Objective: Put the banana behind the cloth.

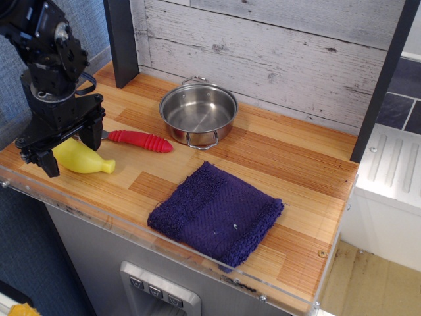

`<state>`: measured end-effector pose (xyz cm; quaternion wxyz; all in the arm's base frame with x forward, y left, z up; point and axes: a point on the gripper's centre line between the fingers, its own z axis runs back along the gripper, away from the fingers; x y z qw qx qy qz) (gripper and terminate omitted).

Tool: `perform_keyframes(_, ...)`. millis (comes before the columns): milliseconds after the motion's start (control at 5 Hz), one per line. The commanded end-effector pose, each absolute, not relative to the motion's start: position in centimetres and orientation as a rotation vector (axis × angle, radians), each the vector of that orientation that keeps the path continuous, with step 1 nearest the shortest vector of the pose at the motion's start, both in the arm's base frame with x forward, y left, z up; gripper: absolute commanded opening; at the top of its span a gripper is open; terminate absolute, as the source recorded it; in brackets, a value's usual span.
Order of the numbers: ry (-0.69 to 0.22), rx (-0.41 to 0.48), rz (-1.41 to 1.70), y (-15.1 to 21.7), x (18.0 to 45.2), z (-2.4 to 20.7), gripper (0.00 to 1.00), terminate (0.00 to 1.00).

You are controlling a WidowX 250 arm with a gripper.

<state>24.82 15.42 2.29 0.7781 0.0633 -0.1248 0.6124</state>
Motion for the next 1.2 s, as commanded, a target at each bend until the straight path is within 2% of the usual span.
perform_keyframes(0, -0.305, 0.134, 1.302, 15.7, 25.8, 2.3, 0.0, 0.0)
perform_keyframes(400, -0.296, 0.129, 1.304, 14.9, 25.4, 2.4, 0.0, 0.0)
perform_keyframes(600, -0.366, 0.066, 1.401, 14.6, 25.4, 4.1, 0.0, 0.0)
perform_keyframes(800, -0.408, 0.011, 1.382, 14.1, 26.4, 7.1, 0.0, 0.0)
perform_keyframes(1000, -0.478, 0.034, 1.245, 12.4, 28.5, 10.3, 0.0, 0.0)
